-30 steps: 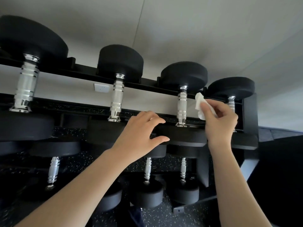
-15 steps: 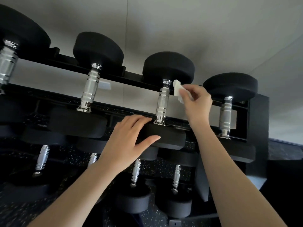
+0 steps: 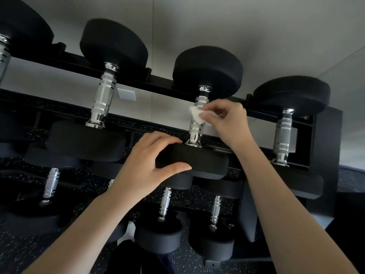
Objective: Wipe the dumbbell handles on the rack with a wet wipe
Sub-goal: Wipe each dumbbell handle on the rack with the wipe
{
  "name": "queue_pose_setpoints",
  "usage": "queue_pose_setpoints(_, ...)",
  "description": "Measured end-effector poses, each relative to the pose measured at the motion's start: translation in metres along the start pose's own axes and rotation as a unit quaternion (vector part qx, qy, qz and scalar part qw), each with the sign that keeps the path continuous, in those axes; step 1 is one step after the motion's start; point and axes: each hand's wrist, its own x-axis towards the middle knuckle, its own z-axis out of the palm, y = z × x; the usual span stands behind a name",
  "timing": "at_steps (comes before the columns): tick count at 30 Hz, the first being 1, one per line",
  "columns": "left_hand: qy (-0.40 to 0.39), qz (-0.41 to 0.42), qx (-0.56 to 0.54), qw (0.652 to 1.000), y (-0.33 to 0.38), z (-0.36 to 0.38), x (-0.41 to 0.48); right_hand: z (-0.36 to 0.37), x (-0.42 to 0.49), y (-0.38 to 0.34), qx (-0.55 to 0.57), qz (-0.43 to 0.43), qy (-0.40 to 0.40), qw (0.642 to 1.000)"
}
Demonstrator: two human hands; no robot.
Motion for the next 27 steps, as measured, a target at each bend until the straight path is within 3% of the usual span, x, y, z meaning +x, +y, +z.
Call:
queue_pose_setpoints(5,-0.007,-0.001,0.01,1.0,0.0,-0.002,0.001,-0.006,-0.026,0.0,-0.035,0.005,-0.11,0.993)
queue_pose_setpoints(9,-0.003,-0.004,0.006,1.0,0.001,0.0,0.0,-0.007,-0.032,0.006,0.01,0.041,-0.142,0.989)
queue_pose_setpoints(15,-0.002,-0.018,-0.021,1.0,0.0,0.001,-0.001,0.0,-0.031,0.012,0.08,0.047,-0.016,0.996)
queue_pose_setpoints(21,-0.001,-0.02,-0.025,0.999,0.0,0.002,-0.002,0.009,-0.001,0.018,0.159,0.071,0.098,0.98)
queue_pose_setpoints(27,0.002,-0.013,-0.013,1.0,0.0,0.002,-0.001,0.017,0.019,0.02,0.265,0.099,0.131,0.95)
